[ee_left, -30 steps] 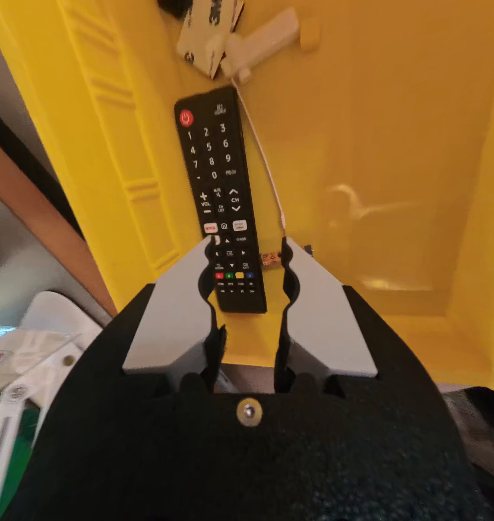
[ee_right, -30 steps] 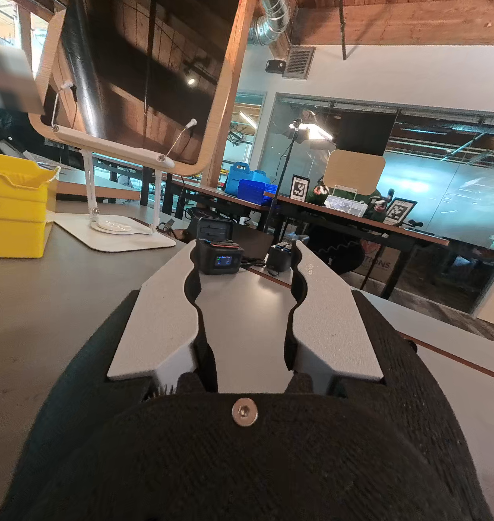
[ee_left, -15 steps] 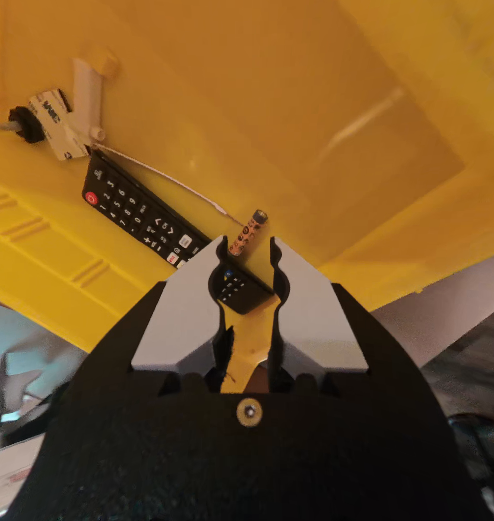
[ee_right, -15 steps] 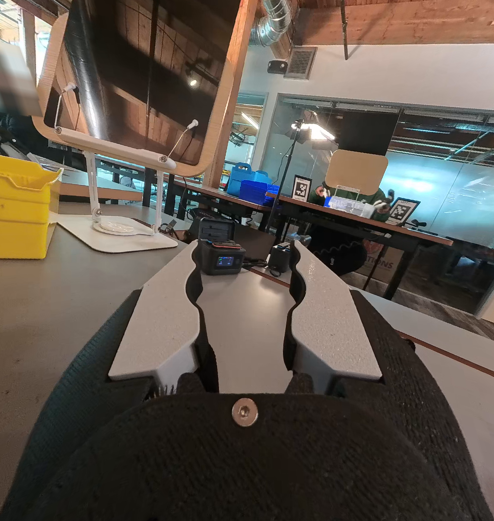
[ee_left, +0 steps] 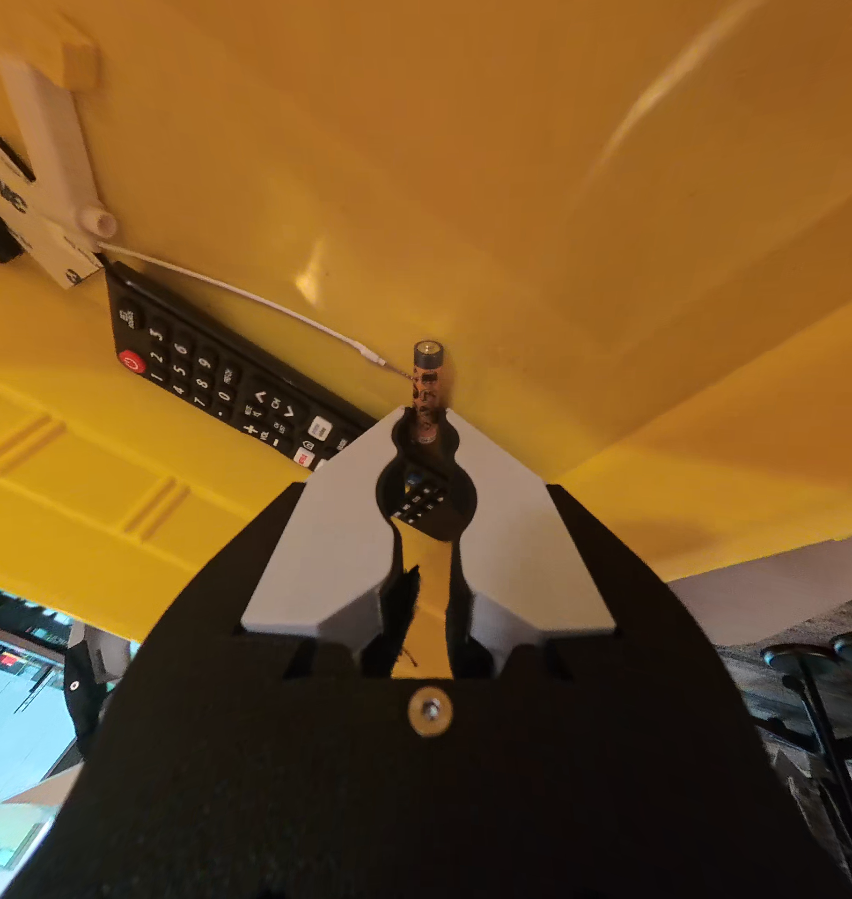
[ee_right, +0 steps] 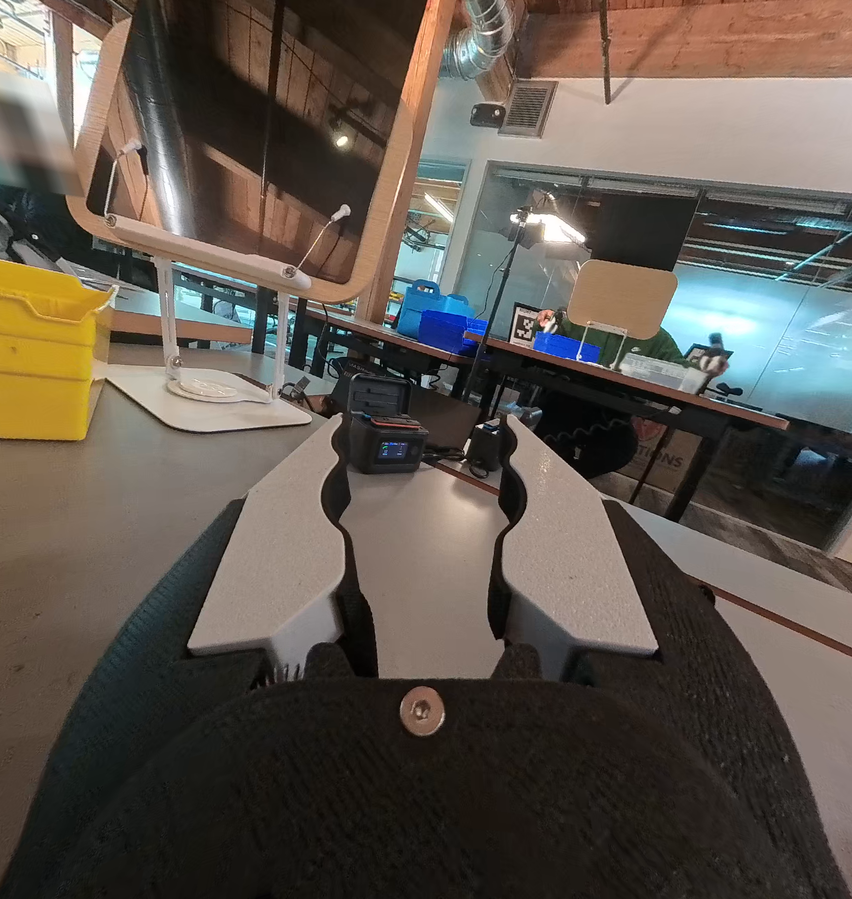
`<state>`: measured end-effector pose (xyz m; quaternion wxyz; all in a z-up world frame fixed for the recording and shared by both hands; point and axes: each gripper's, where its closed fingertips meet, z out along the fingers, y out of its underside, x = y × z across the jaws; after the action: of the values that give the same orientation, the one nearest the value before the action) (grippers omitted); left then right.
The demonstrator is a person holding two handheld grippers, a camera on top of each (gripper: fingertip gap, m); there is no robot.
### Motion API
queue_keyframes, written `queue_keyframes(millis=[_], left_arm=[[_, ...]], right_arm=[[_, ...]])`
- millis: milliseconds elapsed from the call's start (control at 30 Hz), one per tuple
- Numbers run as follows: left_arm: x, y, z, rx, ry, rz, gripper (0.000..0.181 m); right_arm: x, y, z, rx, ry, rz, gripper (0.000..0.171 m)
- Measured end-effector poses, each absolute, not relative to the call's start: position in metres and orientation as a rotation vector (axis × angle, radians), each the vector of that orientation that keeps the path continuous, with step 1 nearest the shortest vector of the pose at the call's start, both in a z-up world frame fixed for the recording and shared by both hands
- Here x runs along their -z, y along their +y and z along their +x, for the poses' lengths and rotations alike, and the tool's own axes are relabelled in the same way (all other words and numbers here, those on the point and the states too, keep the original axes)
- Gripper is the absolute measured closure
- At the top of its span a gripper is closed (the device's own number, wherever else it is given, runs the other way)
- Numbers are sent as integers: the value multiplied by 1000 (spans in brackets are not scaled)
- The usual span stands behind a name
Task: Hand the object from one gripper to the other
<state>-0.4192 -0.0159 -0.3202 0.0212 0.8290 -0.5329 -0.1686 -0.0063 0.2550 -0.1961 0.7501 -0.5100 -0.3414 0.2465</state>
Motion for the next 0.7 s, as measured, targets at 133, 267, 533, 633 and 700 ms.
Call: queue_keyframes(millis=[133,267,533,633,700], left_arm=[[319,-17,-419,552,-1590,2614,174],[280,11,-415,695,-1472,2899,173],[122,113,-244,169,-1626,3970,173],[116,137,-160,-601,-1707,4102,173],[130,164,-134,-541,-1616,4244,173]], right_arm=[[196,255,-6,-537,-743,-1114,112],[196,255,-6,-533,-744,-1114,112],[196,246,-15,-568,-795,-1083,112],[196,237,-18,-579,-826,-1061,112],[195,226,-20,-603,-861,-1031,113]])
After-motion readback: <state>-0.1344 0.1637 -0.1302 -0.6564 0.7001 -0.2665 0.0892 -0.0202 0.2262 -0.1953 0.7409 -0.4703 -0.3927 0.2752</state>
